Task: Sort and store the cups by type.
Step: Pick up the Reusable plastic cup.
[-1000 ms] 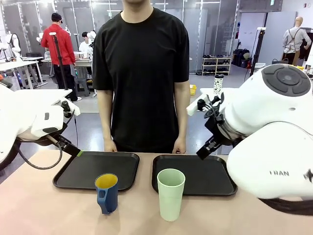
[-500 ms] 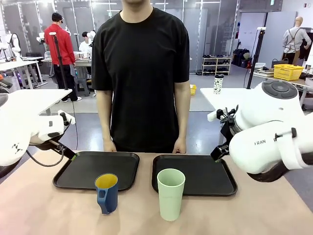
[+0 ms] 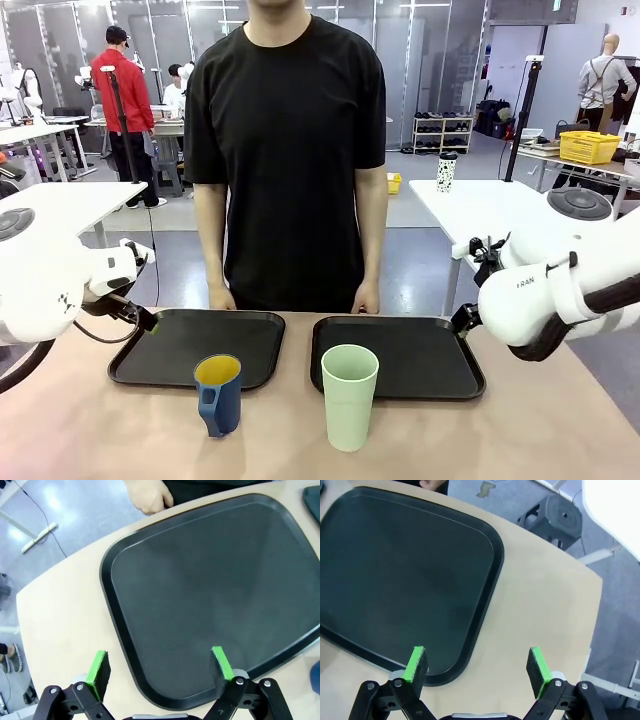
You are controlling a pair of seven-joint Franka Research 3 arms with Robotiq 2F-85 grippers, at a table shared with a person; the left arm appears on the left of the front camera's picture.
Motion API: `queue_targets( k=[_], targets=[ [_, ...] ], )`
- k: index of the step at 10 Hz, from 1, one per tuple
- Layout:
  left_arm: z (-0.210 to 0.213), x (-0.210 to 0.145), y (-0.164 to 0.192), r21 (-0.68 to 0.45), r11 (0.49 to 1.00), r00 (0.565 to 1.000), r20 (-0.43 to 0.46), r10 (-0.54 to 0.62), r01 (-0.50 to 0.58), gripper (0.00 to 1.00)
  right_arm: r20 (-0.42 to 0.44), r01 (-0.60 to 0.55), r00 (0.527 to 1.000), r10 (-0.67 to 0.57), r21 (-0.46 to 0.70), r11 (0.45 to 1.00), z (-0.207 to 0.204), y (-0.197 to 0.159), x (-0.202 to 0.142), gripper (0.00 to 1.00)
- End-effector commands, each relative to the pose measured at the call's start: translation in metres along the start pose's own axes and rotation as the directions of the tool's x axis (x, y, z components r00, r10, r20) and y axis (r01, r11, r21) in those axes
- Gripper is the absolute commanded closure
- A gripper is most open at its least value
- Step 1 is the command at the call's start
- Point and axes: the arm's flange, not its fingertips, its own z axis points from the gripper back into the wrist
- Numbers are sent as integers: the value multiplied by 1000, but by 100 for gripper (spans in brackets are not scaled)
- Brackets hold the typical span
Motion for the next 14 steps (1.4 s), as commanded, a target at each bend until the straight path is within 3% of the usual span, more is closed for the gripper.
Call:
queue_targets(
  k=[1,6,7,14],
  targets=[
    [-19,-3,23,-27,1000,1000,-6,5,-5,0,11,43,999,-43,21,999,-5,-8,4,0],
    [-22,-2,24,-42,999,1000,-1,28,-28,0,4,90,996,-90,10,996,-8,-14,4,0],
    [-7,-3,9,-9,1000,1000,-5,29,-29,0,-4,56,998,-56,10,998,-5,-7,2,0],
    [-7,-3,9,-9,1000,1000,-5,29,-29,0,-4,56,998,-56,10,998,-5,-7,2,0]
  ],
)
